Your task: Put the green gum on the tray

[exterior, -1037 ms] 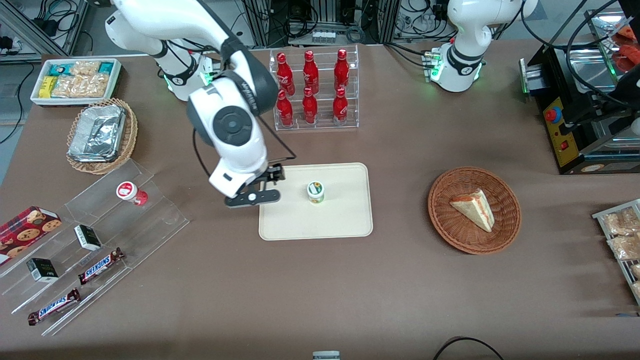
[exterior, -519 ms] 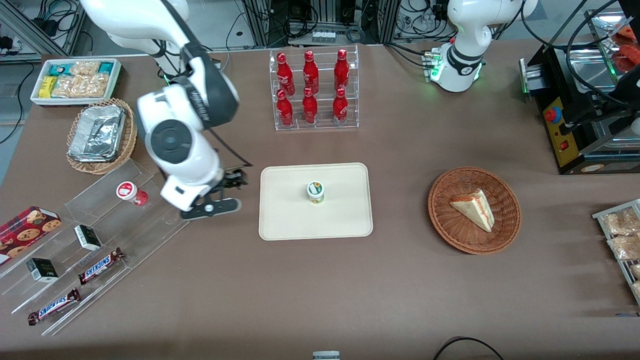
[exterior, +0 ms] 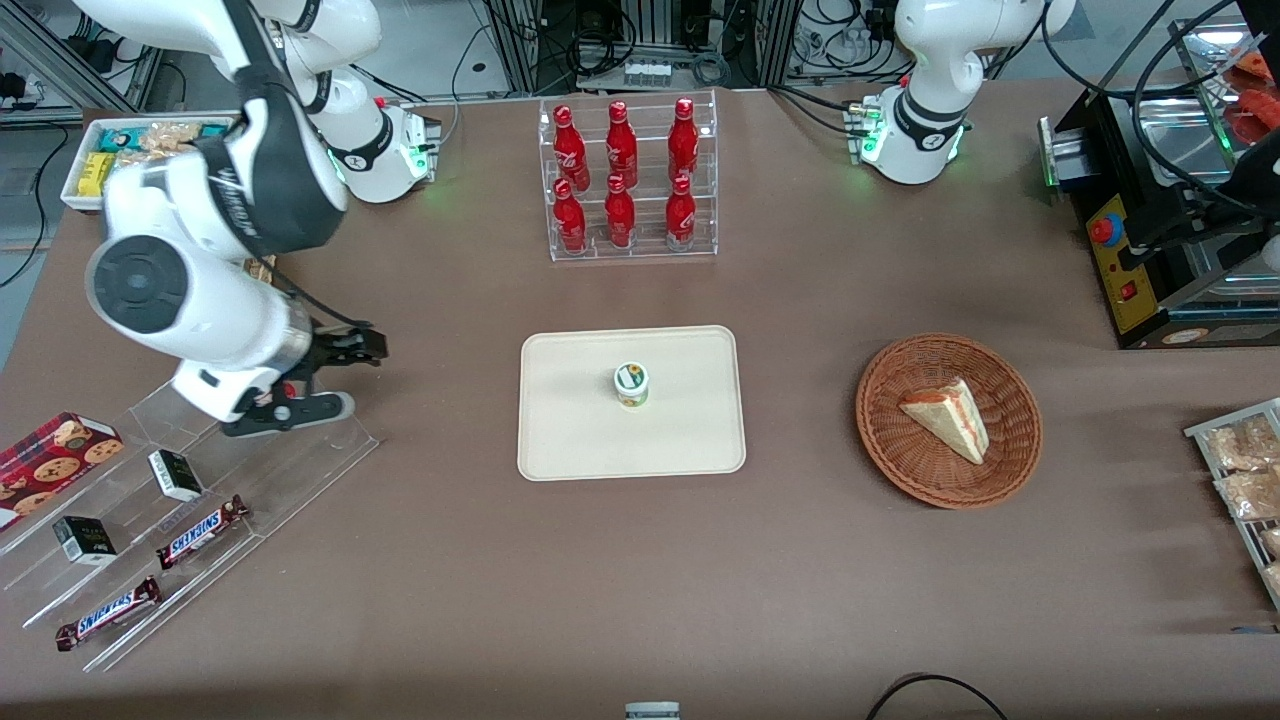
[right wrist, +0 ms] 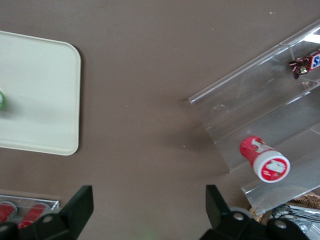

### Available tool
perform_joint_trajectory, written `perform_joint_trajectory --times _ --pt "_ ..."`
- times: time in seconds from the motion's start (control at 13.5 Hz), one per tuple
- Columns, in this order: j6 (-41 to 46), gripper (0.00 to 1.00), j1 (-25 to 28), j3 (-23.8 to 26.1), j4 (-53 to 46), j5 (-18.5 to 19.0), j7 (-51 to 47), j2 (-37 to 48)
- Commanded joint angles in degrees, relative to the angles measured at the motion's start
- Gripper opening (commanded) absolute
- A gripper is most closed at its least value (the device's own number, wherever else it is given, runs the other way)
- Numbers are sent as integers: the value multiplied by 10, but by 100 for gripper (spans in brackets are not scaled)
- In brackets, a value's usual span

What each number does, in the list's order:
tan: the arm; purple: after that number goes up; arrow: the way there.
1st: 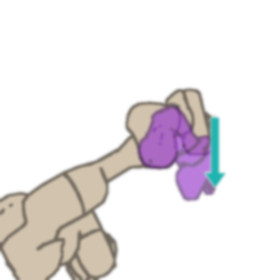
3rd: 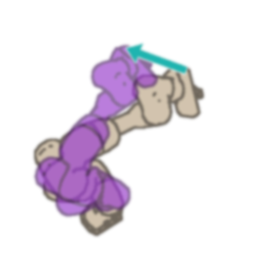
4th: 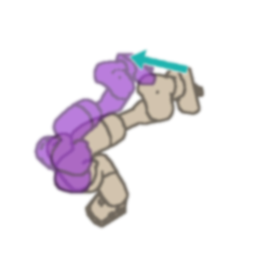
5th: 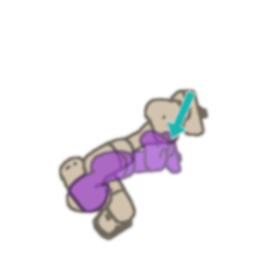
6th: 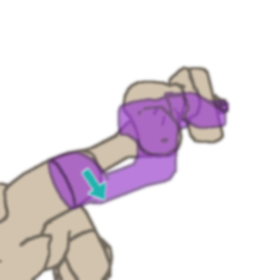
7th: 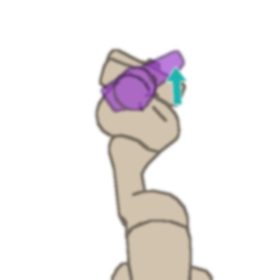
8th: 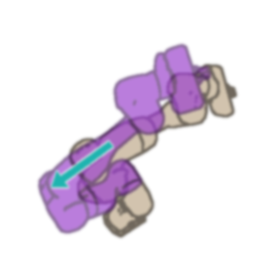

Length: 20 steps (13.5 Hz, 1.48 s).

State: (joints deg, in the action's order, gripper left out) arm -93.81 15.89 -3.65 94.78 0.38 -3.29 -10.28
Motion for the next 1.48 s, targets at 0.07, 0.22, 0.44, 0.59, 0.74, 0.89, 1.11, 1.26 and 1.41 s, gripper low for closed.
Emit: perform_joint_trajectory --times 0.07,0.22,0.44,0.59,0.74,0.89,1.11,1.26,1.41 --pt "6 100 -71 14 29 -3 13 43" --pt "6 100 -101 14 31 -3 14 49" --pt "5 100 -118 14 44 -3 14 75" --pt "13 100 -119 14 48 -3 12 96" --pt "44 100 -125 13 48 -1 13 108" --pt "52 100 -135 11 47 1 15 114" --pt "76 100 -152 12 43 1 22 132" --pt "94 100 -162 12 41 -1 22 139" --pt "118 100 -163 12 35 -2 21 145"
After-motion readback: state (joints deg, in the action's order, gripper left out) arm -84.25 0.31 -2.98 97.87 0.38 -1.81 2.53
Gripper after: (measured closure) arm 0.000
